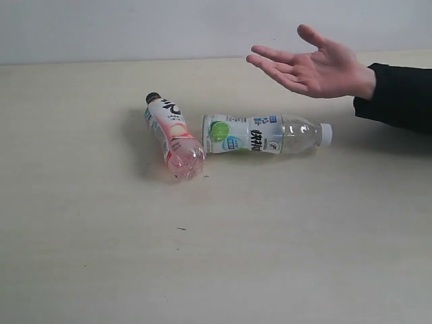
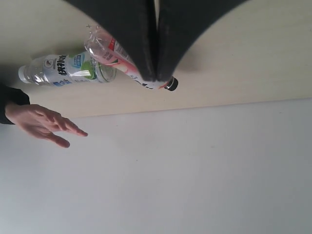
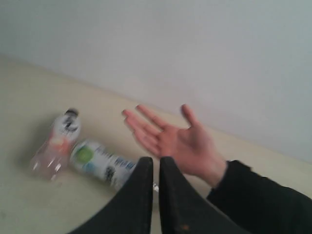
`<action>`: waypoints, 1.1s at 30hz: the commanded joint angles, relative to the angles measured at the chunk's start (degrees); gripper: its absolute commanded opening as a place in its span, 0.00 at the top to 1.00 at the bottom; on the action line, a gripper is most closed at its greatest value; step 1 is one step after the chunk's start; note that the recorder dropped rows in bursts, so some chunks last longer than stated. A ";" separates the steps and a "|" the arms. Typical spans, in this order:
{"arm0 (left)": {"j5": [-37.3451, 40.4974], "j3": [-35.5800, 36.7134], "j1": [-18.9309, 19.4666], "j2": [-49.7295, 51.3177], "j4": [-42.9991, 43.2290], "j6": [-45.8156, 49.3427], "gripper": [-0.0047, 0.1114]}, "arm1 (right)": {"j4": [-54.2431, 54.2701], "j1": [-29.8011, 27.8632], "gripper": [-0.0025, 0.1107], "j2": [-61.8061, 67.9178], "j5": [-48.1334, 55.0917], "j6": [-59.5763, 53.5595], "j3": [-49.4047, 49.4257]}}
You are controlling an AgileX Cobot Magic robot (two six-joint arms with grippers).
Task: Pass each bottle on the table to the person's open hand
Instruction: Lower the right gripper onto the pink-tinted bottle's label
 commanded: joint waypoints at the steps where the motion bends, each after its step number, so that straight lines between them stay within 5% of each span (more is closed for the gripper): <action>1: -0.37 -0.02 -0.02 -0.36 0.08 -0.04 0.96 | 14.05 3.82 0.92 16.19 10.77 -17.34 -8.47; 7: -0.37 -0.02 -0.02 -0.36 0.08 -0.04 0.96 | 15.17 4.56 0.91 44.65 15.01 -19.15 -17.48; 11: -0.37 -0.02 -0.02 -0.36 0.08 -0.04 0.96 | 19.85 4.56 0.72 59.07 18.27 -19.24 -26.75; 16: -0.37 -0.02 -0.02 -0.36 0.08 -0.04 0.96 | 23.01 4.56 0.61 65.89 22.51 -27.22 -32.94; 24: -0.37 -0.02 -0.02 -0.36 0.08 -0.04 0.96 | 22.31 11.68 0.40 75.26 16.45 -18.95 -46.02; 33: -0.37 -0.02 -0.02 -0.36 0.08 -0.04 0.96 | 20.84 13.99 0.36 88.30 16.06 -9.53 -59.71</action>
